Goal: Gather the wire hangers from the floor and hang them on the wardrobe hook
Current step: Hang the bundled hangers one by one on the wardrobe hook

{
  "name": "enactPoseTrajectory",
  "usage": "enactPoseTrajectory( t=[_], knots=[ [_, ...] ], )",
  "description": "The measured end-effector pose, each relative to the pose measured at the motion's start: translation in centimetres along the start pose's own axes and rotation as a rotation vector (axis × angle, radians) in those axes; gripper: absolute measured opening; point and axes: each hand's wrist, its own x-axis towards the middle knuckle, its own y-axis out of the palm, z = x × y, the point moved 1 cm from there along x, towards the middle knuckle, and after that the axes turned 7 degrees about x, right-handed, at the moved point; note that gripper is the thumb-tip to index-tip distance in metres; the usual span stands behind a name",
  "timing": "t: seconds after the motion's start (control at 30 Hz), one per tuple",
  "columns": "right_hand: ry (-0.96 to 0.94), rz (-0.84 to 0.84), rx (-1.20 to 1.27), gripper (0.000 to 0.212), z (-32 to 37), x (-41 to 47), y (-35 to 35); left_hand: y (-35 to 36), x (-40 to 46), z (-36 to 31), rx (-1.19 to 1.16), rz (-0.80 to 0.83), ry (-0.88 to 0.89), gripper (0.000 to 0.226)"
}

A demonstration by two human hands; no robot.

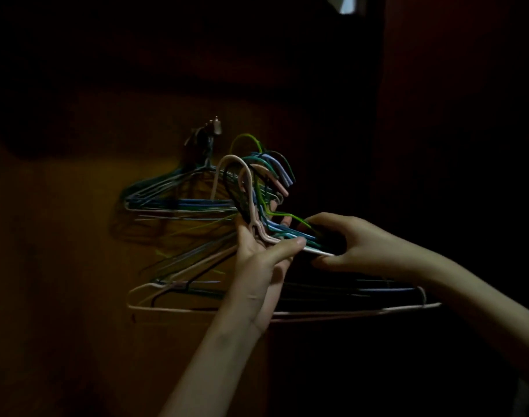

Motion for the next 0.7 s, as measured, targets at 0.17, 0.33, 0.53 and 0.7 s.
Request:
enactPoseTrajectory(
  t=[0.17, 0.33, 0.53, 0.7],
  knots=[
    [0.008, 0.063, 0.055, 0.067, 1.2, 2.8, 3.3, -3.6, 0.0, -1.8, 0.010, -0.069, 0.025, 0.113],
    [0.006, 0.044, 0.149, 0.072, 1.5, 4.9, 4.1, -5.4, 0.8, -3.0, 0.001, -0.159, 0.098, 0.105],
    [-0.064, -0.077, 0.174, 0.025, 0.4, 6.7, 4.4, -6.8, 2.0, -3.6, 0.024, -0.253, 0.119, 0.097],
    [-0.090, -0.186, 0.185, 0.011, -1.0, 9.7, 5.1, -7.9, 3.7, -3.6, 0.029, -0.296, 0.110, 0.106]
  ],
)
